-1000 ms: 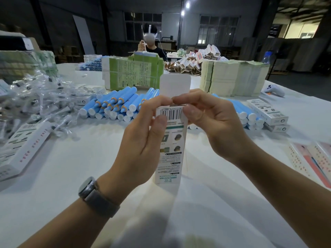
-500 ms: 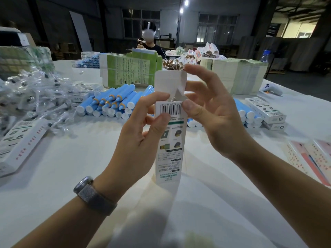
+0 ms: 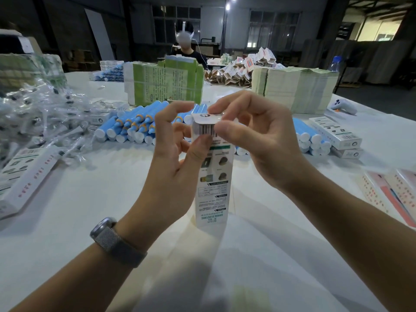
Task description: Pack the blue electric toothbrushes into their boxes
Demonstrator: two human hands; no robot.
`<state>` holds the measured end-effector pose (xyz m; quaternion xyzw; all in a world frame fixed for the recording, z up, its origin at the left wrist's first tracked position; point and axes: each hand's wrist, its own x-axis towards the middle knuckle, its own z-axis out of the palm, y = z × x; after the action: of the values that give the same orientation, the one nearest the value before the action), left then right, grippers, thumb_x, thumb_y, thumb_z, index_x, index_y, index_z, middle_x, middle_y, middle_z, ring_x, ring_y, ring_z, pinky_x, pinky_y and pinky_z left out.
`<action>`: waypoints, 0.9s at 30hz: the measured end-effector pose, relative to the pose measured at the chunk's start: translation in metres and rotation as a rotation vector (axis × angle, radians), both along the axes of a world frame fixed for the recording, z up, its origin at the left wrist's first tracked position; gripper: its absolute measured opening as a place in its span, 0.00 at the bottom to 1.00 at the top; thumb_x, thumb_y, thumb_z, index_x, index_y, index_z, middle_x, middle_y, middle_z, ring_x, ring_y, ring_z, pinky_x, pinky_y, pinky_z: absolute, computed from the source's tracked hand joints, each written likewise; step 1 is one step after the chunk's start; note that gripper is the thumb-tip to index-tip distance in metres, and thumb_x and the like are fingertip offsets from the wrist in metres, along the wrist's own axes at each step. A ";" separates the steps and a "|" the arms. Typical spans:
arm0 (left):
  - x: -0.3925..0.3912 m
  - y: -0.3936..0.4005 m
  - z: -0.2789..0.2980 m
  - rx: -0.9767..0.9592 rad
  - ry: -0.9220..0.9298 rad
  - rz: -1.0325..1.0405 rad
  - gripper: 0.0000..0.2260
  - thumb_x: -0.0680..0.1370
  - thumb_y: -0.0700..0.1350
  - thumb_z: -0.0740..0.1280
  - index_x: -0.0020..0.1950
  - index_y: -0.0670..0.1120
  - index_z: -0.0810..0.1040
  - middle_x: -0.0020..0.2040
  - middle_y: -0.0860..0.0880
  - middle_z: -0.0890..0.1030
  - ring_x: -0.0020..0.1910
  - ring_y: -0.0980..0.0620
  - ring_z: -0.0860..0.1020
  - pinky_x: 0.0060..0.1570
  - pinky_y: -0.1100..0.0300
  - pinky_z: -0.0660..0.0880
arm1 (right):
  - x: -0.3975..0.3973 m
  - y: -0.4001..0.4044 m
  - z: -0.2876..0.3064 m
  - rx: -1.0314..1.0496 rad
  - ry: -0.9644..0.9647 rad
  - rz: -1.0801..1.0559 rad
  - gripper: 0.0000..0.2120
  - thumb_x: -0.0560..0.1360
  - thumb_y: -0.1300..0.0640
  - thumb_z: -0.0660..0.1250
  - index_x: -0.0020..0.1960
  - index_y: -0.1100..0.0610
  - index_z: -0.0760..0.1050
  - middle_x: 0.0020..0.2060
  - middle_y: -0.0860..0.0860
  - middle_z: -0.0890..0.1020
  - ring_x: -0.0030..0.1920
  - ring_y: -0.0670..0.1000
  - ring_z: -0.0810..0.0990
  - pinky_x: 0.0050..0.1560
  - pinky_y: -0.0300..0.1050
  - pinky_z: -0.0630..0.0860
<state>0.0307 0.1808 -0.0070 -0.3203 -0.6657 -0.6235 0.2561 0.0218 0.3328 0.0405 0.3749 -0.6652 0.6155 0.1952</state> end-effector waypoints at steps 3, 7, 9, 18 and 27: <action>-0.001 0.000 -0.003 -0.051 0.040 -0.002 0.12 0.82 0.51 0.59 0.64 0.64 0.68 0.55 0.45 0.79 0.53 0.39 0.78 0.52 0.41 0.79 | -0.001 -0.003 -0.001 -0.025 0.052 -0.058 0.05 0.72 0.59 0.72 0.42 0.53 0.76 0.43 0.51 0.82 0.44 0.49 0.80 0.44 0.43 0.76; -0.002 0.001 -0.003 -0.010 0.028 -0.016 0.12 0.83 0.51 0.59 0.64 0.65 0.70 0.56 0.46 0.79 0.53 0.41 0.80 0.51 0.51 0.80 | -0.003 -0.006 -0.011 0.023 0.023 -0.073 0.11 0.76 0.61 0.69 0.57 0.54 0.77 0.48 0.54 0.82 0.46 0.54 0.82 0.47 0.49 0.81; -0.001 0.001 -0.003 -0.001 0.015 -0.011 0.11 0.82 0.52 0.59 0.63 0.64 0.70 0.56 0.44 0.79 0.53 0.42 0.80 0.51 0.49 0.80 | -0.003 -0.006 -0.015 0.016 0.016 -0.062 0.11 0.76 0.62 0.69 0.58 0.56 0.77 0.47 0.53 0.84 0.46 0.53 0.84 0.48 0.46 0.80; 0.001 0.002 -0.004 0.003 0.033 -0.019 0.11 0.83 0.50 0.58 0.64 0.62 0.66 0.55 0.40 0.78 0.52 0.35 0.79 0.50 0.35 0.77 | -0.001 -0.005 -0.009 -0.022 -0.044 0.033 0.05 0.75 0.63 0.67 0.49 0.55 0.79 0.42 0.46 0.83 0.45 0.49 0.82 0.45 0.44 0.80; 0.002 0.004 -0.008 0.019 0.004 -0.033 0.13 0.82 0.49 0.60 0.64 0.64 0.65 0.58 0.42 0.78 0.55 0.39 0.79 0.53 0.37 0.78 | -0.001 0.000 -0.006 0.080 0.106 -0.089 0.05 0.75 0.63 0.70 0.47 0.53 0.80 0.45 0.53 0.81 0.48 0.55 0.81 0.43 0.46 0.80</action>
<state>0.0325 0.1847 -0.0152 -0.3301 -0.6537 -0.6333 0.2501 0.0207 0.3327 0.0349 0.3844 -0.6940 0.5585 0.2422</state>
